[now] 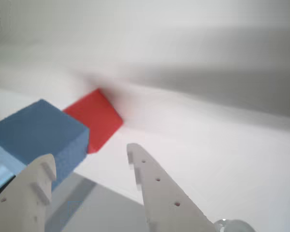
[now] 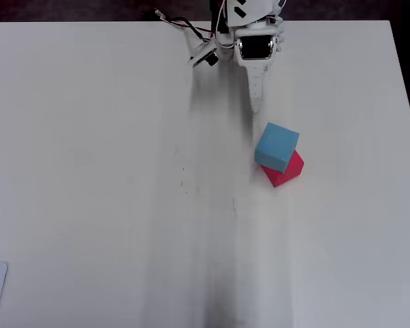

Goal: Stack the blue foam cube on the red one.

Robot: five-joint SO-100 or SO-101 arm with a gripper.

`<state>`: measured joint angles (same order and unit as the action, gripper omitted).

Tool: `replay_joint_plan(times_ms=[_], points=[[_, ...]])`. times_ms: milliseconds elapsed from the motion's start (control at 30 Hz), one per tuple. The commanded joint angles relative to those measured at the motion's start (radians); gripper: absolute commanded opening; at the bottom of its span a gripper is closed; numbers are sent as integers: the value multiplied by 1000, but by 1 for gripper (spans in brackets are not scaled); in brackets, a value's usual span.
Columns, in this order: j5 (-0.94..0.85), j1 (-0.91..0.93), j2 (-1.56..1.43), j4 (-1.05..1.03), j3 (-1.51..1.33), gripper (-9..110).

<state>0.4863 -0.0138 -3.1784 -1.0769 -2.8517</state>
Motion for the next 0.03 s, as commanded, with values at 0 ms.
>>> replay_joint_plan(times_ms=[0], points=[[-6, 6, -5, -3, 11, 20]])
